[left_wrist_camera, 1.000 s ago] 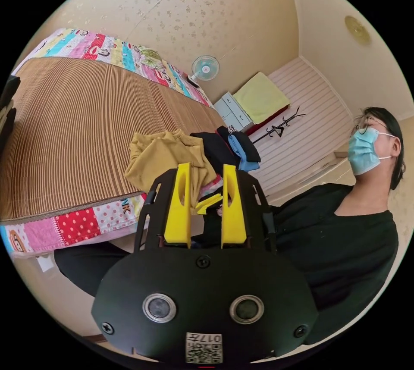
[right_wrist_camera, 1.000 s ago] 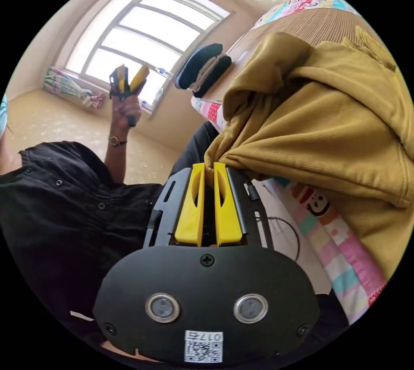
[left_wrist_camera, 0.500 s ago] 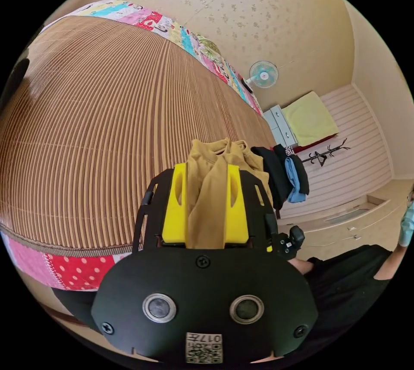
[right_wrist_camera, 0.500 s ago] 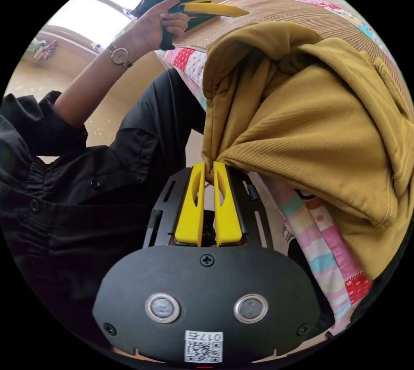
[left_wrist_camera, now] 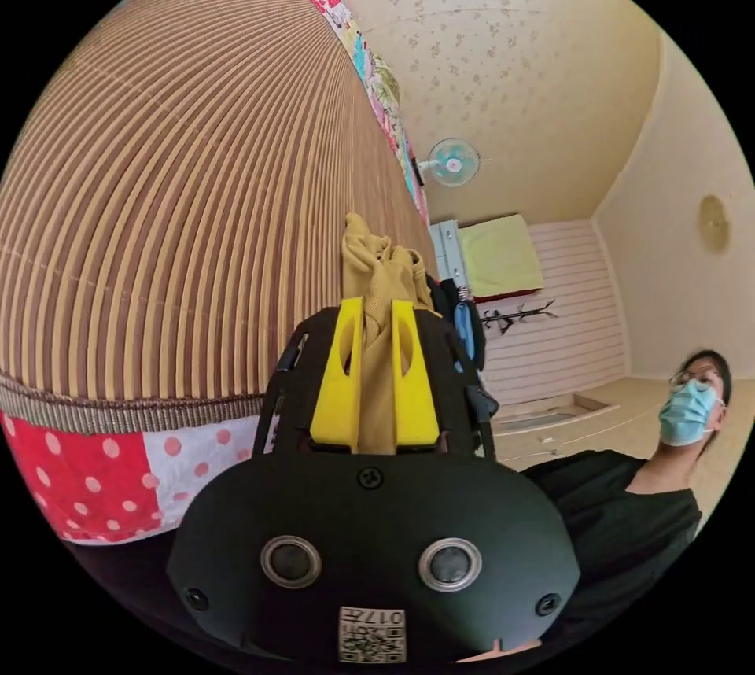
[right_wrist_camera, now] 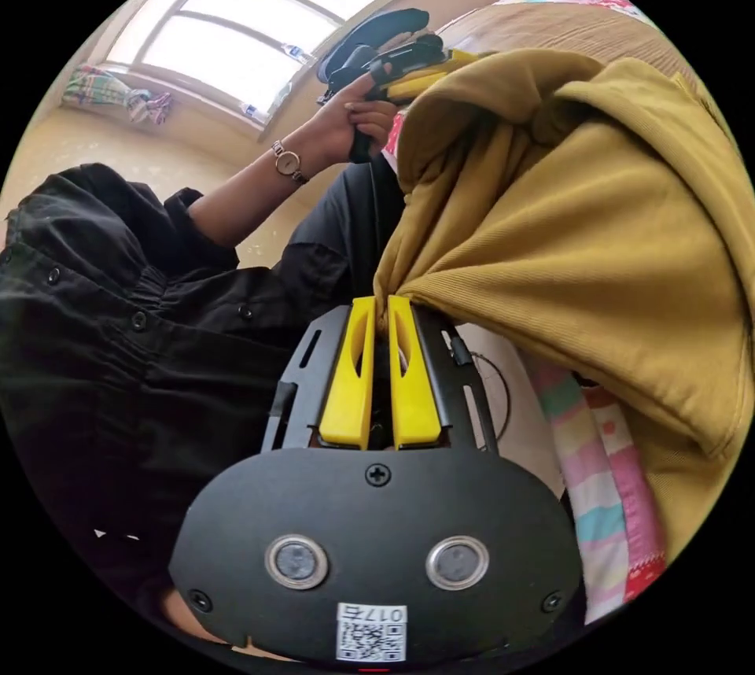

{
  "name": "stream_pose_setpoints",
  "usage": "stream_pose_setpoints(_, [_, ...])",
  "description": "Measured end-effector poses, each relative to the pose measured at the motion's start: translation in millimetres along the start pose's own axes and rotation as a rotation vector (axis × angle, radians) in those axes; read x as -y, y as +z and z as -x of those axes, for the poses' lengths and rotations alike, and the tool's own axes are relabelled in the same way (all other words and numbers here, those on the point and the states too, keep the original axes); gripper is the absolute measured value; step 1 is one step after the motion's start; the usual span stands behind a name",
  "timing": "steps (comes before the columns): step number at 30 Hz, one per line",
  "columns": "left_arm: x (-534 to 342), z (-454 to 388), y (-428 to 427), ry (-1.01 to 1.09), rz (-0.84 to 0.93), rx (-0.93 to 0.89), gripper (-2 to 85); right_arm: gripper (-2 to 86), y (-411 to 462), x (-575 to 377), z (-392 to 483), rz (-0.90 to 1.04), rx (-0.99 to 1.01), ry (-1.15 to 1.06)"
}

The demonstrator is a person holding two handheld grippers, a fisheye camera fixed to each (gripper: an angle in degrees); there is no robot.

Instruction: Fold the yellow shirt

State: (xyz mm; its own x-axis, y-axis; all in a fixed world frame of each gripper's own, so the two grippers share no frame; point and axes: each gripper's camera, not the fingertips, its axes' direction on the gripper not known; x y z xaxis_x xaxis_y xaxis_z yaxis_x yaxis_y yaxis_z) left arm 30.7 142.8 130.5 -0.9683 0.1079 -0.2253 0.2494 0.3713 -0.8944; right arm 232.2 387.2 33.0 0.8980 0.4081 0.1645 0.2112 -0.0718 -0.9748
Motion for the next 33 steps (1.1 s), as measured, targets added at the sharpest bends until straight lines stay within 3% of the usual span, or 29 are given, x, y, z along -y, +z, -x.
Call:
stream_pose_setpoints(3, [18,1,8,0.016,0.065,-0.081,5.3,3.0,-4,6,9,0.052,-0.061,-0.070])
stream_pose_setpoints(6, [32,-1,15,0.029,0.101,0.008,5.2,2.9,3,10,4,0.104,-0.119,-0.050])
stream_pose_setpoints(13, [43,26,-11,-0.076,0.051,0.006,10.6,2.7,-22,-11,-7,0.086,-0.153,0.006])
stream_pose_setpoints(15, [45,39,-19,-0.142,0.058,0.066,10.5,2.6,-32,-20,-12,0.078,-0.143,0.026])
stream_pose_setpoints(21, [47,42,-34,-0.089,0.128,0.222,5.8,2.4,-83,-40,-31,-0.020,0.037,0.099])
stream_pose_setpoints(23, [43,51,-44,-0.112,0.123,0.152,5.1,2.3,-96,-44,-29,-0.042,0.064,0.082])
stream_pose_setpoints(26, [37,62,-56,-0.077,0.134,-0.163,4.5,2.2,-122,-48,-23,-0.121,0.142,0.053])
stream_pose_setpoints(28, [35,54,-59,-0.003,0.173,-0.348,4.2,2.1,-141,-41,-29,-0.254,0.333,0.082])
stream_pose_setpoints(30, [35,31,-58,0.077,0.238,-0.398,4.1,1.9,-151,-29,-22,-0.316,0.402,0.060])
stream_pose_setpoints(33, [29,-35,-56,0.296,0.396,-0.453,4.0,1.5,-158,-2,17,-0.209,0.305,-0.034])
